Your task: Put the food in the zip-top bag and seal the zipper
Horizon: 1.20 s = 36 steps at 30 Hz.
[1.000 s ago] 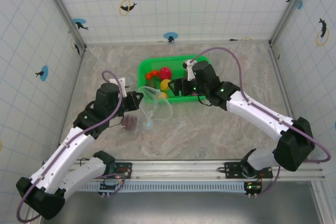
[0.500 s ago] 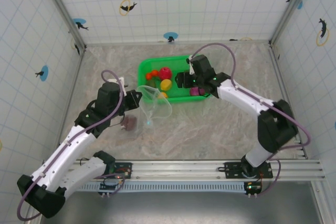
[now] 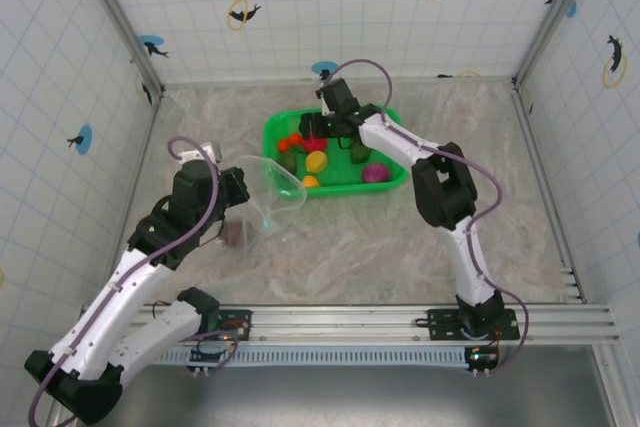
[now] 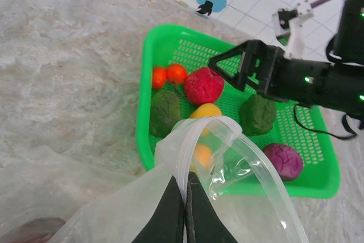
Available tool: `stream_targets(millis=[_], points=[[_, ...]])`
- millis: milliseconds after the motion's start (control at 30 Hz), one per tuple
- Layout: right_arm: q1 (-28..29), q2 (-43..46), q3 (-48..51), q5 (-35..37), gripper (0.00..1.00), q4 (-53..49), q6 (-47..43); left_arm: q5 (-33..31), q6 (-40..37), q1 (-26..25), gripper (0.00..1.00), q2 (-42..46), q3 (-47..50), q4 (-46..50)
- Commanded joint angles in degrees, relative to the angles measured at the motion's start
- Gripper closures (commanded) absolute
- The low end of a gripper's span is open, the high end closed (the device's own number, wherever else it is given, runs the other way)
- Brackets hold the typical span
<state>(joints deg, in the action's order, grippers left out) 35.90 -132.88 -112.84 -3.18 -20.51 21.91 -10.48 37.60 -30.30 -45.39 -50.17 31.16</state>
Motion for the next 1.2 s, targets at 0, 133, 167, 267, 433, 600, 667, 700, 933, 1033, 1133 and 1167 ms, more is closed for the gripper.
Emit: stream_targets(millis=[0,133,167,267,433,600,667,700,933,1033,1133,1167], points=[[-0.4,-6.3,-6.7,-1.4,0.03,-5.1,0.6,-1.4,-2.0,0.4,1.0,-0.7,-1.7,0.4],[-0.8,-8.7,-6.9,-3.1,0.08,-2.7,2.4,2.5,-2.4,0.6,1.0,-1.4,-0.4,-2.6],[-0.8,-9.1,-6.9,-3.2,0.1,-2.4,2.9,3.1,-2.4,0.5,1.0,-1.8,-0.2,-2.7],[-1.0,-10.1,-7.0,-3.4,0.13,-2.2,3.8,4.0,-2.5,0.6,1.0,-2.3,0.2,-3.5],[-1.1,-8.9,-4.7,-3.1,0.25,-1.6,3.4,4.4,-2.8,0.7,1.0,-2.3,0.9,-4.4],[-1.6,-3.2,2.0,-3.1,0.33,2.2,3.0,5.9,-2.8,0.7,1.0,-3.1,1.5,-4.8],[-1.8,-0.9,3.7,-2.7,0.35,2.6,2.5,6.8,-2.6,0.8,1.0,-3.3,1.4,-5.1],[-1.9,0.6,4.6,-2.6,0.35,2.8,2.2,7.2,-2.5,0.8,1.0,-3.4,1.5,-5.2],[-2.6,11.2,13.2,-3.4,0.37,6.8,1.3,10.3,-1.8,0.8,1.0,-4.0,1.1,-6.1],[-2.8,15.9,17.9,-4.6,0.39,9.4,1.4,11.3,-1.2,0.8,1.0,-4.4,1.4,-6.4],[-3.0,20.1,22.5,-5.8,0.41,11.7,1.5,12.6,-0.3,0.8,1.0,-4.8,1.9,-6.6],[-3.1,21.5,23.9,-6.3,0.42,12.2,1.5,12.9,0.1,0.8,1.0,-4.8,2.2,-7.1]])
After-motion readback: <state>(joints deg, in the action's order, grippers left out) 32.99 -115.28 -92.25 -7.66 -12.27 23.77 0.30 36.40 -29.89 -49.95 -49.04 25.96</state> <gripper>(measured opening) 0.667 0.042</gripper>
